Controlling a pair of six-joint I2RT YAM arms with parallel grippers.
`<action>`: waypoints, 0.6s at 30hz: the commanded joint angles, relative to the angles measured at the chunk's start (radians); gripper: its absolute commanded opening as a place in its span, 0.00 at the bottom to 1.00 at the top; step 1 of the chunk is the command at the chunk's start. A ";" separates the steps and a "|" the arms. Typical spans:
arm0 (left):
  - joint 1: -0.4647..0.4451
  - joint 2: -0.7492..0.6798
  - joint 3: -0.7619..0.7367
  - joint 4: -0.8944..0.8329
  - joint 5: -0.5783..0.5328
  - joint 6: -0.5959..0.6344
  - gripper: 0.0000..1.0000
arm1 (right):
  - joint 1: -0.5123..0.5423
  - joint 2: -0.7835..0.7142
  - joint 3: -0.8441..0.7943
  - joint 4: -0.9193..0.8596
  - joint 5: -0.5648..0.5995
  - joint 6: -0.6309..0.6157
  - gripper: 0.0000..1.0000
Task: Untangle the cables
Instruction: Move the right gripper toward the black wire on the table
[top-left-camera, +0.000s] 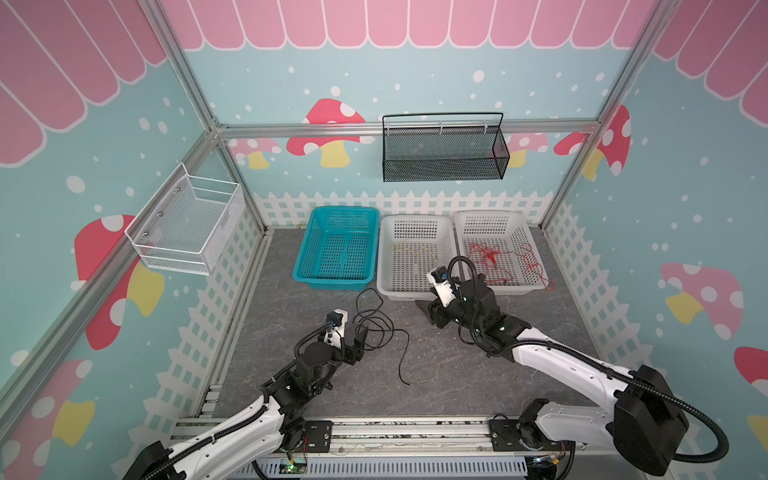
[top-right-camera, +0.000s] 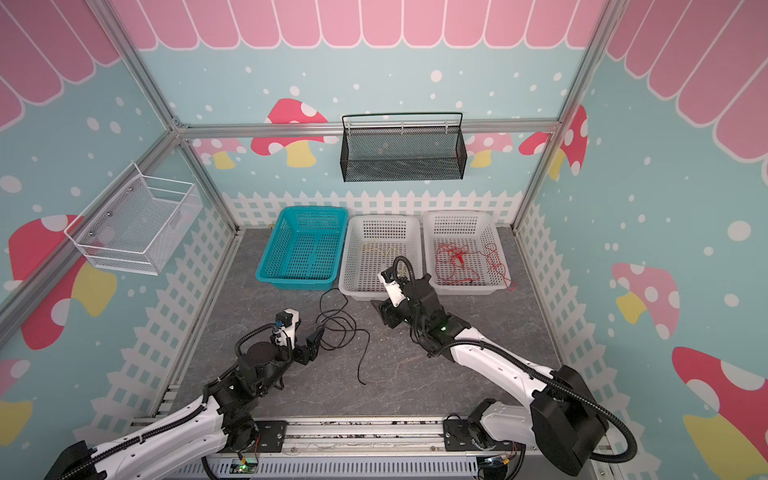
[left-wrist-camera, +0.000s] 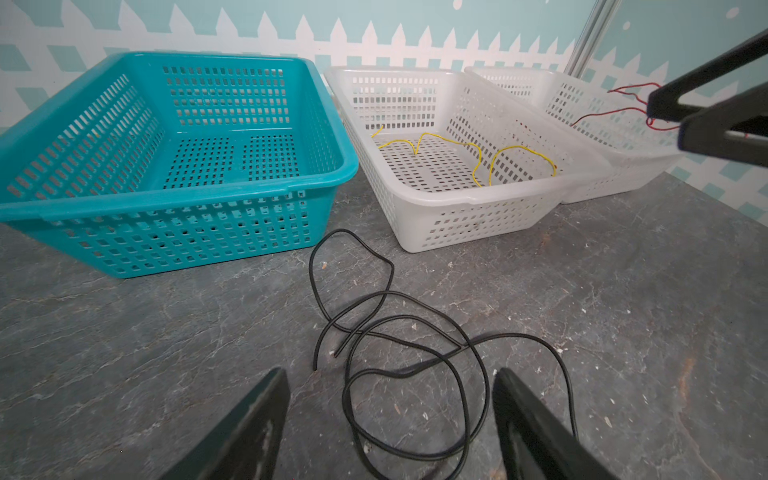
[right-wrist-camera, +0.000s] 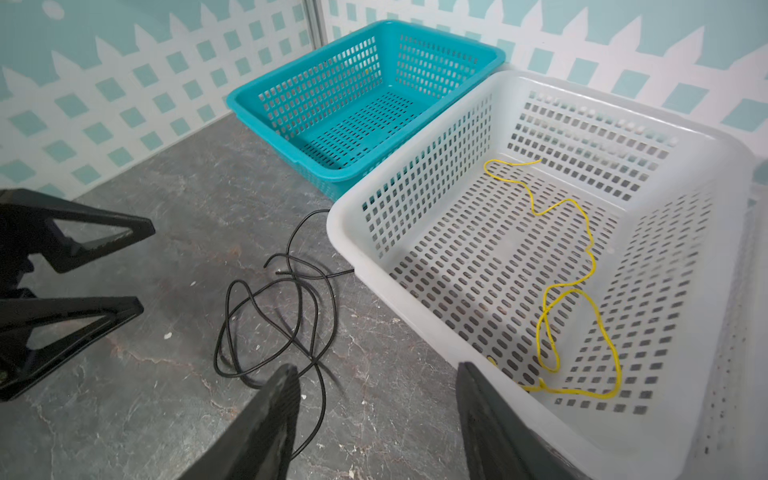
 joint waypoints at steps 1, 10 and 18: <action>-0.022 0.004 0.031 -0.023 0.004 0.004 0.77 | 0.042 0.028 -0.014 0.000 0.013 -0.021 0.58; -0.035 0.000 0.025 -0.039 -0.083 -0.033 0.77 | 0.121 0.157 -0.068 0.037 0.024 0.049 0.56; -0.035 -0.006 0.013 -0.004 -0.119 -0.069 0.77 | 0.132 0.288 -0.088 0.124 0.023 0.214 0.65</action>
